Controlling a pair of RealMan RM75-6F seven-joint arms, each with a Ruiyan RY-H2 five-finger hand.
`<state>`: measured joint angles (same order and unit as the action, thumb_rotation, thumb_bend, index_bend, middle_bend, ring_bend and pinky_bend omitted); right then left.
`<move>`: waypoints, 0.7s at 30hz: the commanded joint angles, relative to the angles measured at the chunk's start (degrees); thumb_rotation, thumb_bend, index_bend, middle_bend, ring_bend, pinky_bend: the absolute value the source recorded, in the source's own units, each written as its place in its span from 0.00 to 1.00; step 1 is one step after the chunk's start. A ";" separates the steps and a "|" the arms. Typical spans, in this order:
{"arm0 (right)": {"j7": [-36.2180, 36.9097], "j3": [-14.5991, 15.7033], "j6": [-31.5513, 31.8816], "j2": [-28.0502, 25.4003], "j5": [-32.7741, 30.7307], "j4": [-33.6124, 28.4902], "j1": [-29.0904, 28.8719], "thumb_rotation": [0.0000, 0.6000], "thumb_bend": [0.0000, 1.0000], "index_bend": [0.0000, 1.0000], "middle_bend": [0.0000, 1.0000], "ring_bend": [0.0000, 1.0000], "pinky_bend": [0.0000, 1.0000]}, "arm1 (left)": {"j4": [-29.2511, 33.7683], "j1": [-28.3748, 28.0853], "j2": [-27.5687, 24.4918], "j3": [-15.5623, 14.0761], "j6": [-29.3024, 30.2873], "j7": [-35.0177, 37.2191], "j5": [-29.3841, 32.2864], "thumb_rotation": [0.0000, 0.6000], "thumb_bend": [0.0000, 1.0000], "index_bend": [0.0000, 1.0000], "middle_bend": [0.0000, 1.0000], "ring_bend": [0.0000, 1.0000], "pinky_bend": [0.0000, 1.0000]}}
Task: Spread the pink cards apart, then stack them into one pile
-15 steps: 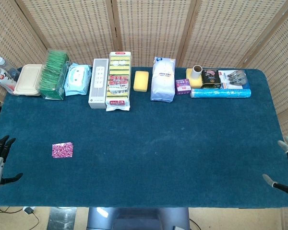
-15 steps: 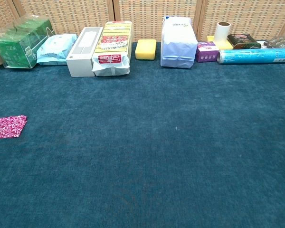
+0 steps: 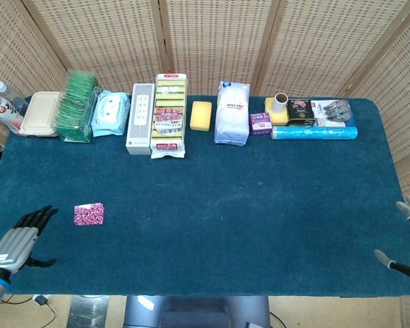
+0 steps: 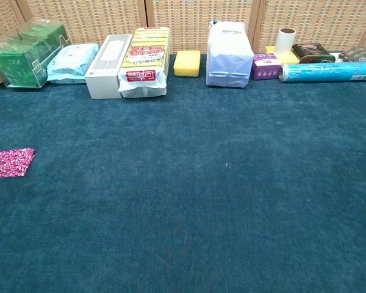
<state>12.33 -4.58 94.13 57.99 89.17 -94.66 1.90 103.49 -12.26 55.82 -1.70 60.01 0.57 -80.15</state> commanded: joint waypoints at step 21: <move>3.31 -0.20 -0.27 -0.85 -0.81 0.81 0.16 1.00 0.00 0.12 0.07 0.01 0.00 | -3.44 -12.95 4.78 0.42 -18.06 -2.75 19.75 1.00 0.03 0.00 0.00 0.00 0.10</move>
<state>15.65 -4.78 93.86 57.13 88.36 -93.85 2.06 100.89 -24.25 59.59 -1.24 42.65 -0.69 -62.61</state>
